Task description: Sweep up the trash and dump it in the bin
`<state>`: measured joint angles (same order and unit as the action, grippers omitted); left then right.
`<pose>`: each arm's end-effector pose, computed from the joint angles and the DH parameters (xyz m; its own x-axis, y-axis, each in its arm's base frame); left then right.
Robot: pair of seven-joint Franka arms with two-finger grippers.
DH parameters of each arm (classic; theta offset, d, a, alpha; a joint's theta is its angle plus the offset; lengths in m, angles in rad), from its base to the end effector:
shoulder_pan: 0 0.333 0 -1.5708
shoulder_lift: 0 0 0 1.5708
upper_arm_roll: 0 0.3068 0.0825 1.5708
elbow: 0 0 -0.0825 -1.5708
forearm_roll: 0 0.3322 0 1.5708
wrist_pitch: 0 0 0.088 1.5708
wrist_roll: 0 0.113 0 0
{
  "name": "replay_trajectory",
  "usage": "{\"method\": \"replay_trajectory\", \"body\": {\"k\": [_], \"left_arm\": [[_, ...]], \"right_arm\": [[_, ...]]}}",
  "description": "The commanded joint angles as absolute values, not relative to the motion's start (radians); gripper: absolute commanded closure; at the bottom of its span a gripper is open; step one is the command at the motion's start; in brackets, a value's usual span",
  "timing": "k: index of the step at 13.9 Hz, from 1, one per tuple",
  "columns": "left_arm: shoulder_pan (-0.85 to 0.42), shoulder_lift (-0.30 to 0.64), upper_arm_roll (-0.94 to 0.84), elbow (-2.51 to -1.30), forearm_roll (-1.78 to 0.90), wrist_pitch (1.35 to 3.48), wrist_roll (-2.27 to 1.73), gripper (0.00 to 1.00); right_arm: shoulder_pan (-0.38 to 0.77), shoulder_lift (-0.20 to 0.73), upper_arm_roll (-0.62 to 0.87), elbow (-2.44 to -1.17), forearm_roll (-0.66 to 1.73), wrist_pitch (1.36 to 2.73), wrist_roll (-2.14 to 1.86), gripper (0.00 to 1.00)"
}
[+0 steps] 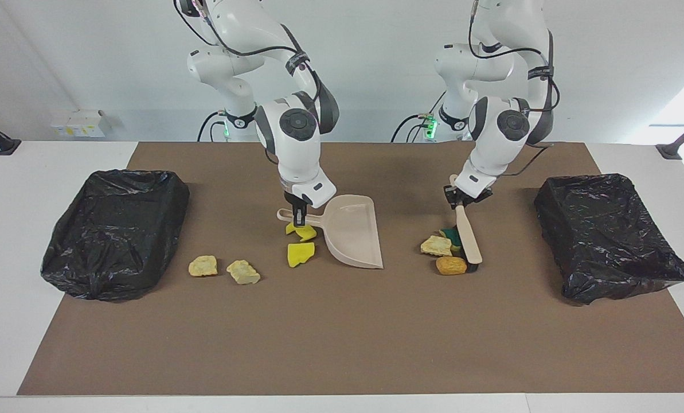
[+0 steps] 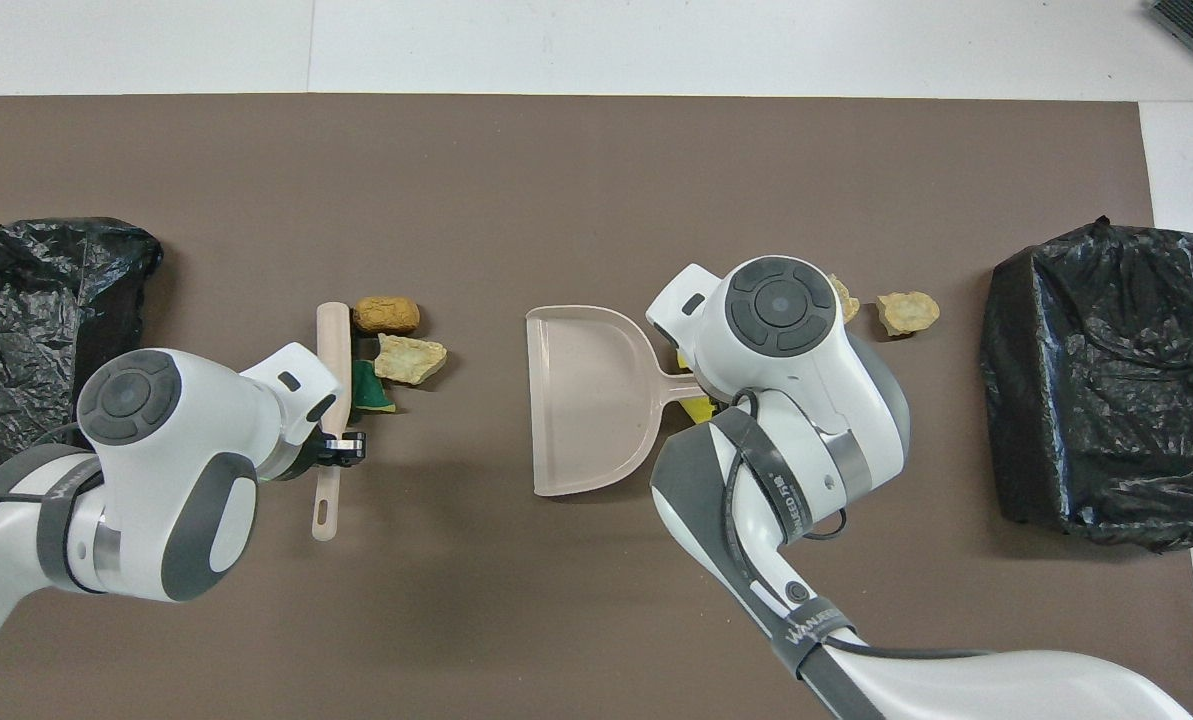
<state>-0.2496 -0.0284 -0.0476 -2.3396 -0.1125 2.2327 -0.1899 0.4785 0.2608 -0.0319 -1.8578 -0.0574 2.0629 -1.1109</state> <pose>0.4326 -0.1366 0.3594 0.9948 -0.0375 -0.0952 -0.0314 -0.9974 0.0647 0.5124 0.2428 0.3880 -0.0170 0.9969 -0.0763 0.9996 0.0151 -0.0252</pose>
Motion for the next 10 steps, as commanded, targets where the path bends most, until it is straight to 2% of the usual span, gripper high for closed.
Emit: {"method": "replay_trajectory", "body": {"k": [1, 10], "left_arm": [[-0.328, -0.031, -0.032, -2.341, -0.146, 2.252, -0.202, 1.00], [-0.566, -0.044, -0.034, -2.332, -0.232, 2.270, -0.207, 1.00]], "right_arm": [[0.482, 0.279, -0.025, -1.862, -0.051, 2.097, -1.086, 1.00], [0.486, 0.304, -0.023, -1.867, -0.051, 2.155, -1.066, 1.00]]}}
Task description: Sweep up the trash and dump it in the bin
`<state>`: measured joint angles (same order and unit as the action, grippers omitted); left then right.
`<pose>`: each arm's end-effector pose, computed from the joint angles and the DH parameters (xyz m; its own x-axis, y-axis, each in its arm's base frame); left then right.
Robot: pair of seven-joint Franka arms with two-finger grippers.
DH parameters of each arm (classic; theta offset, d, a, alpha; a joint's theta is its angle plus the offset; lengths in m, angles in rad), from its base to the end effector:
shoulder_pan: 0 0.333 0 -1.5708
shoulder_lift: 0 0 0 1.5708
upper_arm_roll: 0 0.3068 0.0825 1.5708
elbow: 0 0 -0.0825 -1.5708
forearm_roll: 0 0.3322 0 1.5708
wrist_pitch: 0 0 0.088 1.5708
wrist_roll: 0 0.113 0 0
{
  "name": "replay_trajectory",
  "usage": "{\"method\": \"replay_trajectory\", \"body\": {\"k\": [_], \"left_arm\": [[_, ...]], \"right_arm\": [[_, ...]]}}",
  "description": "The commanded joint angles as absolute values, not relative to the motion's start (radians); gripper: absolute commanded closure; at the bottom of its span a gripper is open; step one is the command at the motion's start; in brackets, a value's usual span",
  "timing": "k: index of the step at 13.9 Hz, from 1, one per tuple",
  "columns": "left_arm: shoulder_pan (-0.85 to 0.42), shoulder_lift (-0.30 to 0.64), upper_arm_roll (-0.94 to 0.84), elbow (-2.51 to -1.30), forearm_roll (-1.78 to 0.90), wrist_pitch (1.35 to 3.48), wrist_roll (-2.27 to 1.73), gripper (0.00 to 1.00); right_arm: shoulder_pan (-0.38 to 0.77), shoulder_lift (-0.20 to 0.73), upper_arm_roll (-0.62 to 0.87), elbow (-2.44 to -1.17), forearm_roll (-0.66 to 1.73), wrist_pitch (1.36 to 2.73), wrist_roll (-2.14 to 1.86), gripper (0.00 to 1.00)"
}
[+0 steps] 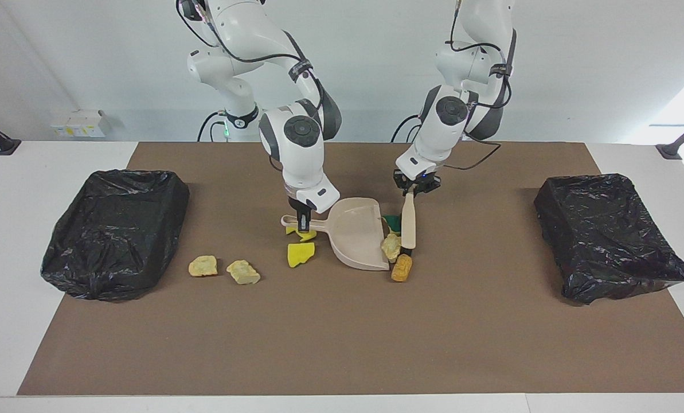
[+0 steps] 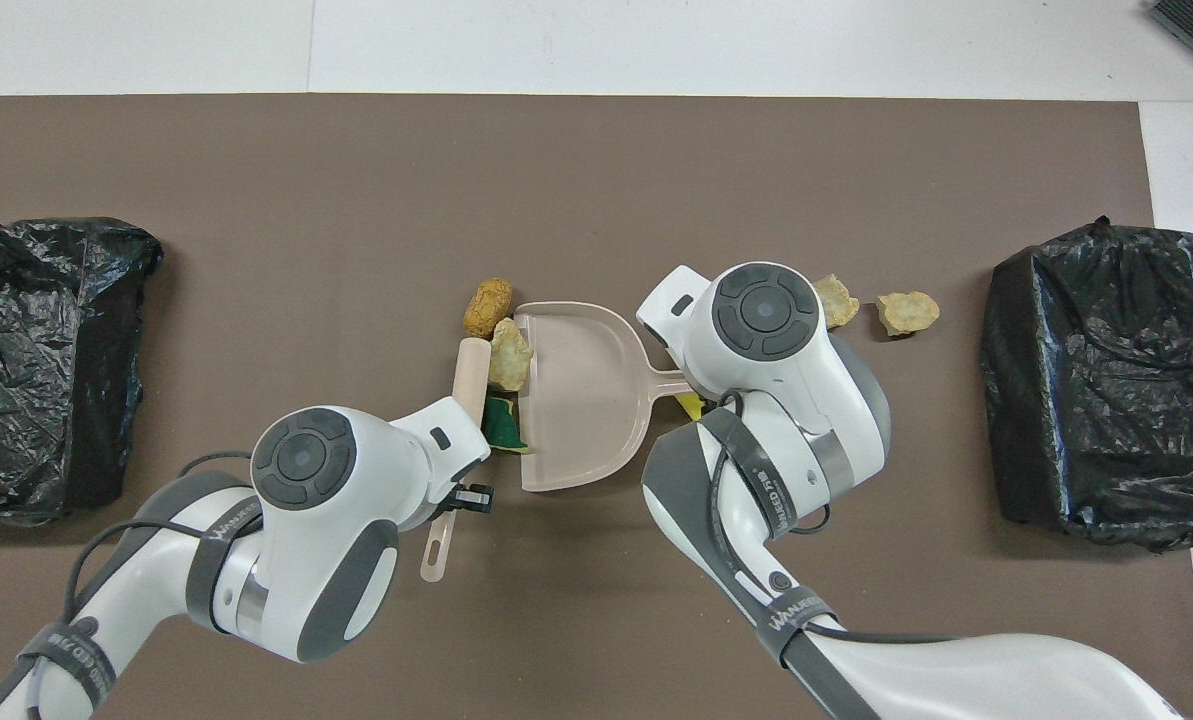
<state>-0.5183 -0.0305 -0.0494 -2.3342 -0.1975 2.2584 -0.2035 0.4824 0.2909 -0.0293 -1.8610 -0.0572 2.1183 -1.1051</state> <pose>0.3832 -0.2517 0.3648 0.9679 -0.2374 -0.0824 -0.2257 -0.9654 0.1304 0.5171 0.2497 0.3741 -0.0192 0.9977 -0.0657 0.9998 0.0189 -0.0055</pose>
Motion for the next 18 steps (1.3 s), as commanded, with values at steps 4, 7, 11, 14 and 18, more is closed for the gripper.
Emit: {"method": "replay_trajectory", "body": {"k": [4, 7, 11, 14, 18], "left_arm": [[-0.670, -0.038, -0.035, -2.277, -0.249, 2.253, -0.360, 1.00], [-0.652, -0.048, -0.028, -2.191, -0.249, 2.124, -0.367, 1.00], [-0.491, 0.049, -0.026, -1.996, -0.151, 1.990, -0.183, 1.00], [-0.370, 0.142, -0.026, -1.898, -0.082, 1.983, -0.034, 1.00], [-0.307, 0.262, -0.026, -1.849, 0.038, 2.061, 0.043, 1.00]], "right_arm": [[0.486, 0.304, -0.023, -1.867, -0.051, 2.154, -1.068, 1.00], [0.485, 0.302, -0.023, -1.867, -0.051, 2.154, -1.068, 1.00], [0.486, 0.302, -0.025, -1.867, -0.051, 2.154, -1.068, 1.00], [0.485, 0.302, -0.025, -1.867, -0.051, 2.154, -1.068, 1.00], [0.486, 0.302, -0.025, -1.868, -0.051, 2.152, -1.068, 1.00]]}}
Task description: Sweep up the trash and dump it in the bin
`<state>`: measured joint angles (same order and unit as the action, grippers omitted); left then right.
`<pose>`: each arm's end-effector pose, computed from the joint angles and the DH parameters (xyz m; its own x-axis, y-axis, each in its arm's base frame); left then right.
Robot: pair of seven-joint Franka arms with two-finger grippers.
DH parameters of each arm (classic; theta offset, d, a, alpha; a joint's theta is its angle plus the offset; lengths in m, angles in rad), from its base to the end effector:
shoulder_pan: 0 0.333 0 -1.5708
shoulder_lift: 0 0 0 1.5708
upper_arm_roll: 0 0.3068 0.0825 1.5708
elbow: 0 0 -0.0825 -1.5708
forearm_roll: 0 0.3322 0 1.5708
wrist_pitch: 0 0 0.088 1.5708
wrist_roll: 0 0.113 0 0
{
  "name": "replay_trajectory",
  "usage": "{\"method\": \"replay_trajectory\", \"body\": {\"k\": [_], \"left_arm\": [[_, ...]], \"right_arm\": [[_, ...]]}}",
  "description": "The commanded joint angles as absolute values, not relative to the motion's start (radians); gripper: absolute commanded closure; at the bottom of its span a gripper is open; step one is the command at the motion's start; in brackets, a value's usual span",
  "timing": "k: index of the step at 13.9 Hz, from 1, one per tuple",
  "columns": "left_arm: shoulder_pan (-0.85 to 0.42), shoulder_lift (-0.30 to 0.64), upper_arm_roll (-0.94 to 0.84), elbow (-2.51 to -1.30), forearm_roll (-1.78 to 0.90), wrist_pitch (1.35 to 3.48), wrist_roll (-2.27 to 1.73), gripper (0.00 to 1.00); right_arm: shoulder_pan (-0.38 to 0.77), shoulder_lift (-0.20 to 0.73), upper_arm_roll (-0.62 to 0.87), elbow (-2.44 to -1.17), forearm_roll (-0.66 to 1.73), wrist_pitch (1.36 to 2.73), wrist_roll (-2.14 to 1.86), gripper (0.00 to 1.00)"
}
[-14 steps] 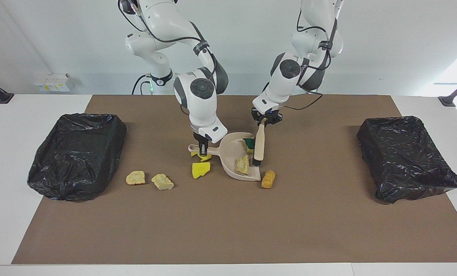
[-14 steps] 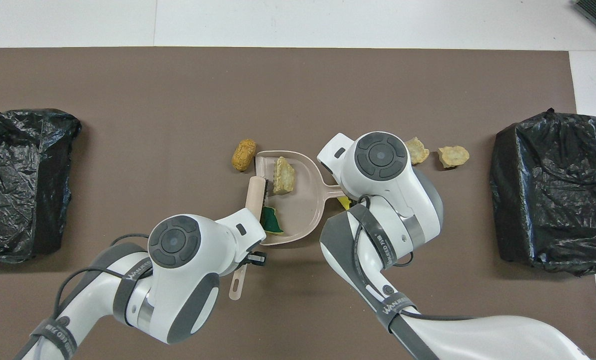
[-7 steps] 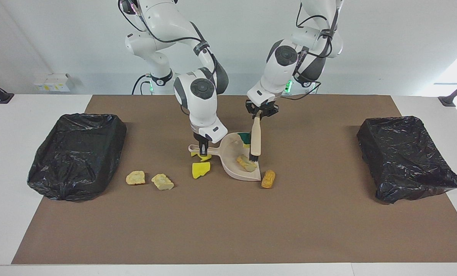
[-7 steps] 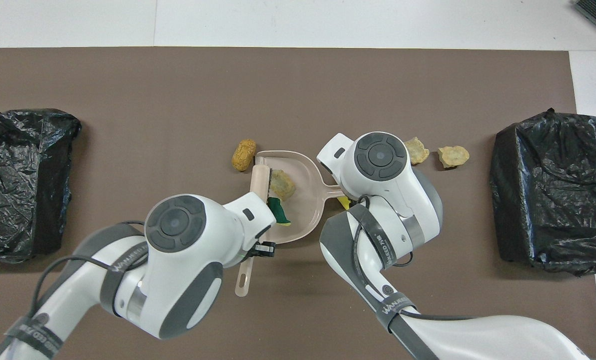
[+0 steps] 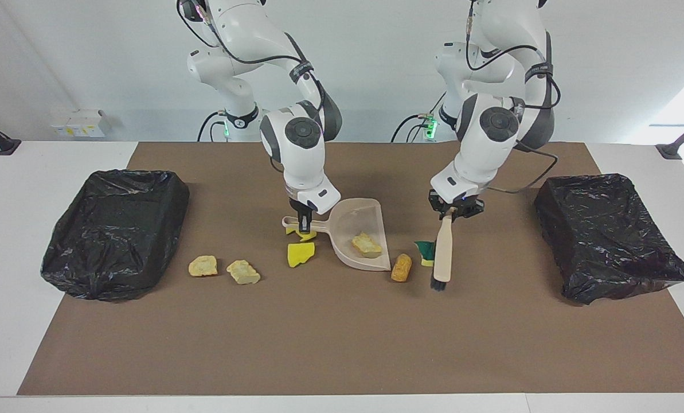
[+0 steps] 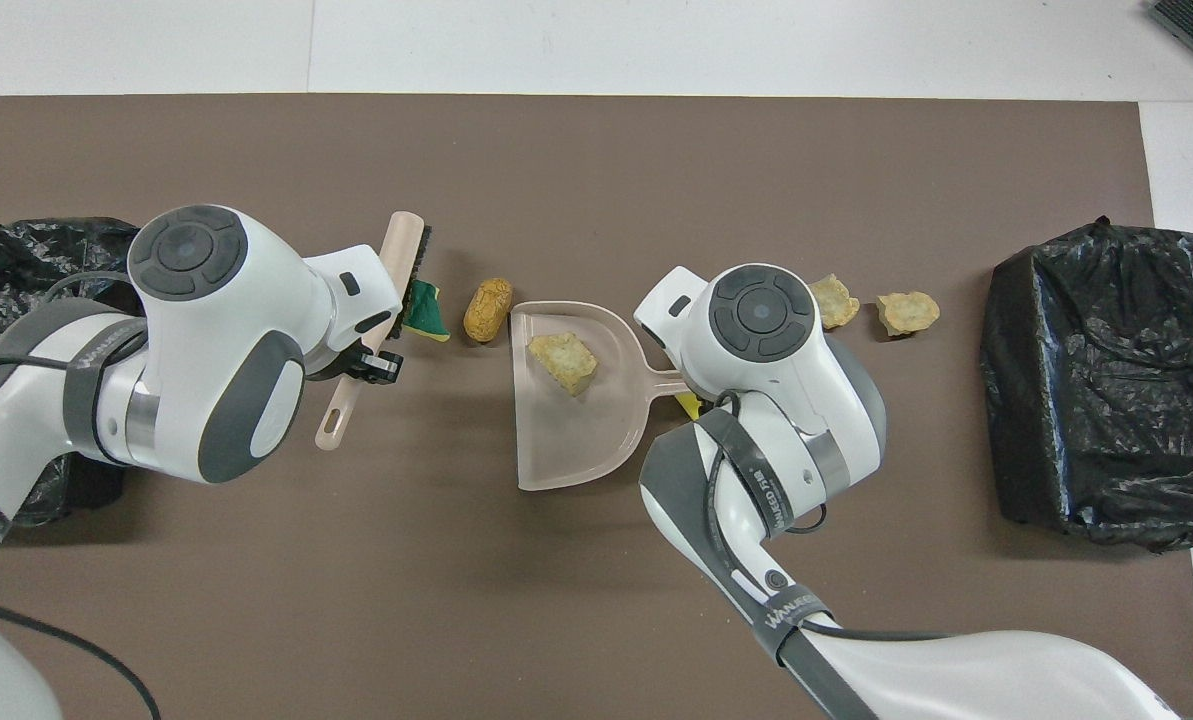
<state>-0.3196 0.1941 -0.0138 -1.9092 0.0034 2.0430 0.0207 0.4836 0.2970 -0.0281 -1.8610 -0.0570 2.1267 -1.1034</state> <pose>0.5192 -0.1792 0.4025 0.9357 -0.3475 -0.0602 -0.3481 -0.9375 0.0010 0.5175 0.2515 0.3713 -0.0201 0.9977 -0.0641 0.9998 0.0199 -0.0036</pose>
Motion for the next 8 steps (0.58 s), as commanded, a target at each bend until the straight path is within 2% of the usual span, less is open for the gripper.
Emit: {"method": "replay_trajectory", "body": {"k": [1, 4, 8], "left_arm": [[-0.310, 0.265, -0.028, -1.864, 0.035, 2.072, 0.057, 1.00], [-0.369, 0.285, -0.028, -1.919, 0.031, 2.150, 0.055, 1.00], [-0.423, 0.241, -0.031, -1.994, 0.031, 2.125, 0.049, 1.00]], "right_arm": [[0.486, 0.302, -0.025, -1.868, -0.051, 2.152, -1.068, 1.00], [0.486, 0.302, -0.025, -1.868, -0.051, 2.152, -1.068, 1.00], [0.486, 0.302, -0.025, -1.870, -0.051, 2.152, -1.068, 1.00]]}}
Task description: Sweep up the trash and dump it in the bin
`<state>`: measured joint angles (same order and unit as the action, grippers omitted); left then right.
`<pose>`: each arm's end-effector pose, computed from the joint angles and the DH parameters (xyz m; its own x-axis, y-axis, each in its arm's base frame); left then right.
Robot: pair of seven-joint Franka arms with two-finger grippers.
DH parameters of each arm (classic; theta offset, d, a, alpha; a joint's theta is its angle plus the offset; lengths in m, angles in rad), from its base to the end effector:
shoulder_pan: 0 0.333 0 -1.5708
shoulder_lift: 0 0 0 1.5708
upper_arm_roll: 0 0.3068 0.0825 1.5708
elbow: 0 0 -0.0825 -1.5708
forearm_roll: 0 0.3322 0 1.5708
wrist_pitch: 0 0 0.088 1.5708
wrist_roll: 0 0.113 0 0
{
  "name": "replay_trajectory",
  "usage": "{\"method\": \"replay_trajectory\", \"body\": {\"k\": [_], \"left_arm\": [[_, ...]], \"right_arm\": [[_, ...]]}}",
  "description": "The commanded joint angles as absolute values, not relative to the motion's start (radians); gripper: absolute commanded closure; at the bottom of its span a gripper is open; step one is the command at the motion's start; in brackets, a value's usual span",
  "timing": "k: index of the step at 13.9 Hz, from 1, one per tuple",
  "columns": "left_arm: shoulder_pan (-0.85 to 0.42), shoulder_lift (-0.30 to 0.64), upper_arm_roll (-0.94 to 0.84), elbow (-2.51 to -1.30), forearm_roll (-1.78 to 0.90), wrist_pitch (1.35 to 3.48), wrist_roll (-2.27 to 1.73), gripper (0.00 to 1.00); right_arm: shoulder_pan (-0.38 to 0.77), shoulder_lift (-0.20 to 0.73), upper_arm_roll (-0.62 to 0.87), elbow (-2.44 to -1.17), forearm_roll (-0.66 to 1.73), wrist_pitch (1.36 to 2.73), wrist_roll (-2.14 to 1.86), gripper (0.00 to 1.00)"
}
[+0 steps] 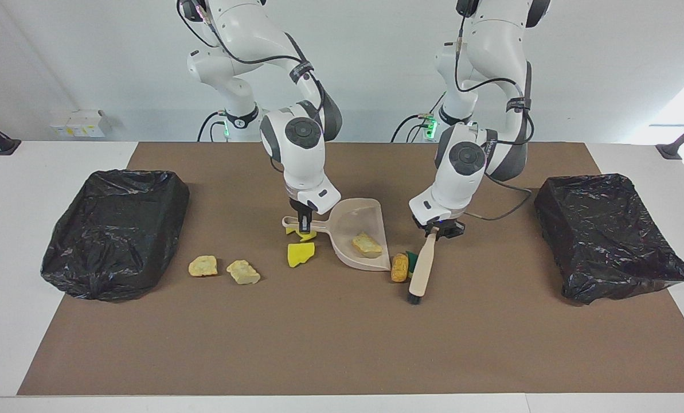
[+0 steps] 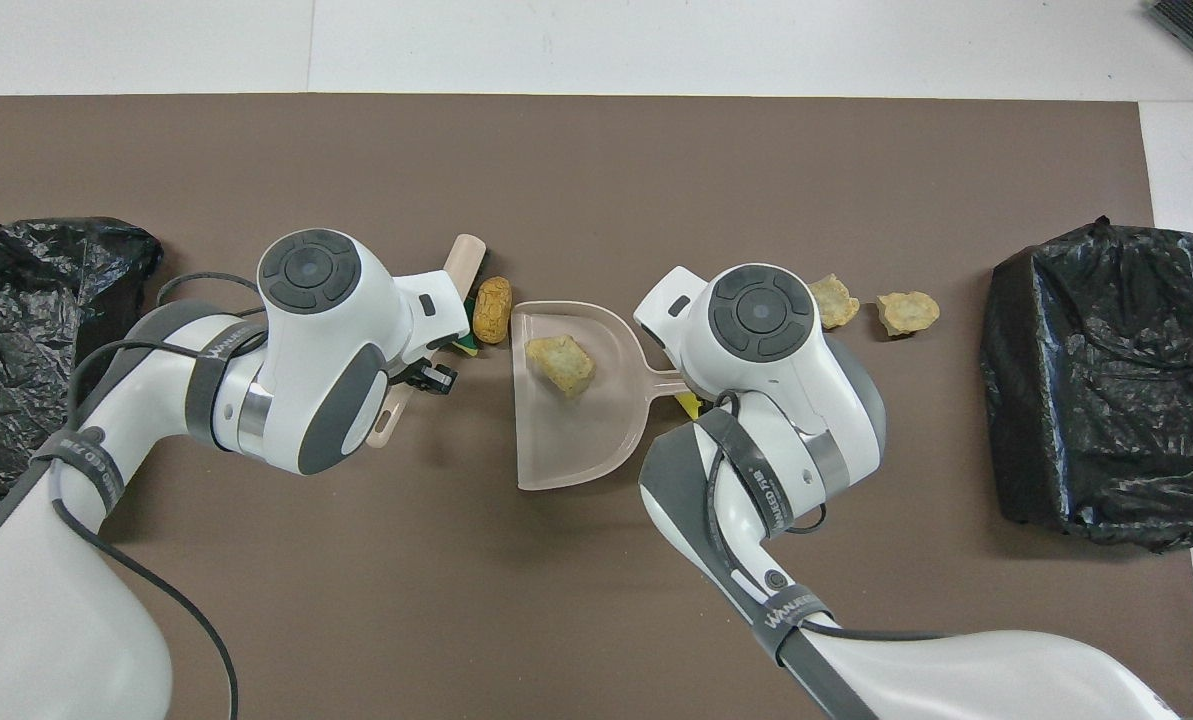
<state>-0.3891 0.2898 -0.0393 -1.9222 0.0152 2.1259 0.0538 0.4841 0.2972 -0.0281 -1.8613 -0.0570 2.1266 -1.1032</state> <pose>0.5104 -0.2310 0.3508 0.8792 -0.4687 -0.0857 -0.4701 -0.8826 0.0036 0.5173 0.2517 0.3711 -0.0204 0.9977 -0.0644 0.9998 0.0202 -0.0042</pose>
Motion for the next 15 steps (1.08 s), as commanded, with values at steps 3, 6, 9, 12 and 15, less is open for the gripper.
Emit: {"method": "replay_trajectory", "body": {"k": [3, 6, 9, 12, 15], "left_arm": [[-0.459, 0.213, -0.034, -2.006, 0.023, 2.013, -0.017, 1.00], [-0.503, 0.180, -0.037, -2.008, -0.033, 1.973, -0.101, 1.00], [-0.567, 0.161, -0.037, -2.011, -0.092, 1.968, -0.184, 1.00], [-0.589, 0.150, -0.037, -2.008, -0.146, 1.977, -0.225, 1.00], [-0.580, 0.147, -0.031, -2.008, -0.199, 2.005, -0.319, 1.00]], "right_arm": [[0.485, 0.302, -0.025, -1.875, -0.051, 2.155, -1.068, 1.00], [0.485, 0.304, -0.023, -1.881, -0.051, 2.175, -1.074, 1.00], [0.485, 0.305, -0.023, -1.887, -0.051, 2.177, -1.072, 1.00], [0.485, 0.305, -0.023, -1.887, -0.051, 2.178, -1.072, 1.00], [0.485, 0.305, -0.025, -1.887, -0.051, 2.178, -1.072, 1.00]]}}
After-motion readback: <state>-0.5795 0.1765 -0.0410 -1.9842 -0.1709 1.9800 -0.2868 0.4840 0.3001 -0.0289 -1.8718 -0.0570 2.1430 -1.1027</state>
